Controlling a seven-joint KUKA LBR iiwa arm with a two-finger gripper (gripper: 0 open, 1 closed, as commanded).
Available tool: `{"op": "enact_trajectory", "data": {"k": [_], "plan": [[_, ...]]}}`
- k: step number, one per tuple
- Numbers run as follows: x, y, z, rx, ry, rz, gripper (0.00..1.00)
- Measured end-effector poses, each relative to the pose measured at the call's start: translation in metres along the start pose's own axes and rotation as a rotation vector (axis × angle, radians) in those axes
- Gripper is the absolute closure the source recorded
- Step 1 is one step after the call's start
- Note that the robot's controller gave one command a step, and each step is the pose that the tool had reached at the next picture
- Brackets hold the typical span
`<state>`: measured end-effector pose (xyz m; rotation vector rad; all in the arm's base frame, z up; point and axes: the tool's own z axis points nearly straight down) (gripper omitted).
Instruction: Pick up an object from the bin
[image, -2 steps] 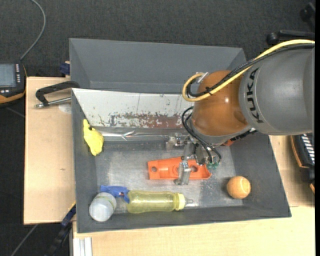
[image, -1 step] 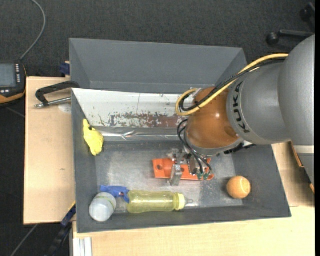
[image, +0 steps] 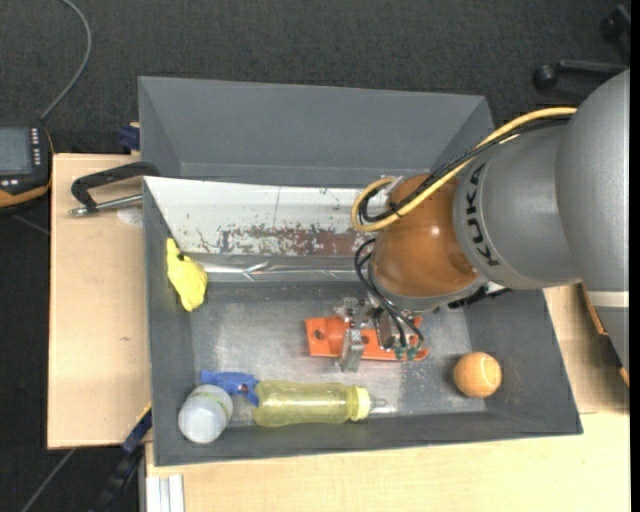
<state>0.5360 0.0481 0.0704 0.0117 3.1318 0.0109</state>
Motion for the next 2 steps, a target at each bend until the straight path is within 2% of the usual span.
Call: {"op": "enact_trajectory", "data": {"k": [1,2], "plan": [[0.0,0.0,0.0,0.0,0.0,0.0,1.0],[-0.001,0.001,-0.132,-0.002,-0.005,0.033,1.0]]}}
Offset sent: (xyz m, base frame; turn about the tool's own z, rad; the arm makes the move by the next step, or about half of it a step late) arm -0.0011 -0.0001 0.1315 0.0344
